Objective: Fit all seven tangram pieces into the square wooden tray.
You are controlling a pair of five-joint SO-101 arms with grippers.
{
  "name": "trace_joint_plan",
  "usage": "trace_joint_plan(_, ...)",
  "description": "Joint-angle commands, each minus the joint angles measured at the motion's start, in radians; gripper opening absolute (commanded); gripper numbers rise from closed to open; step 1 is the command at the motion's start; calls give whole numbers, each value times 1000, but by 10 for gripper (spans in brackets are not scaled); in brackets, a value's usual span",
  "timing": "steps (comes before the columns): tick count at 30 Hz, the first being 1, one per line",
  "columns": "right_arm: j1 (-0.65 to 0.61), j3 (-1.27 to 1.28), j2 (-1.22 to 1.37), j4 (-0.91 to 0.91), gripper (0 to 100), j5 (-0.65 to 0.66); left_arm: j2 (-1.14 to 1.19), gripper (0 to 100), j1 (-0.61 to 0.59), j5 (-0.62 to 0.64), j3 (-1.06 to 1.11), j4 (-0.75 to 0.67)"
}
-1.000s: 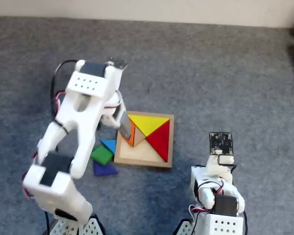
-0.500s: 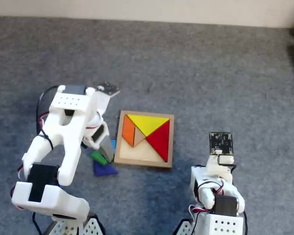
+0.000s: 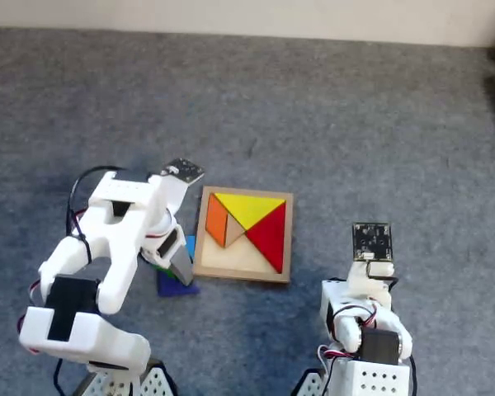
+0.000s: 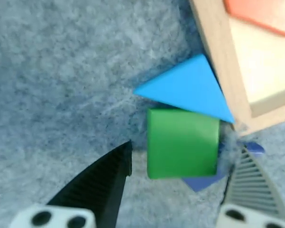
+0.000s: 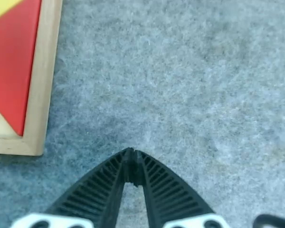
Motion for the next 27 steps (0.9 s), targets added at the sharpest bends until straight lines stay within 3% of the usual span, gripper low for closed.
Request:
trace_joint_plan(1,10,102,-18,7,5,11,-44,300,-8,-6,5,-32)
trace_joint_plan(6,10,102,-18,7,5,11,-51,211,-8,-6,-2,-26)
trace_joint_plan(17,10,102,-18,7,5,11,-58,199,-7,-3,-5,-25)
trace_joint_plan(27,10,102,-18,7,5,11,-266,199,36,-5,-114,198)
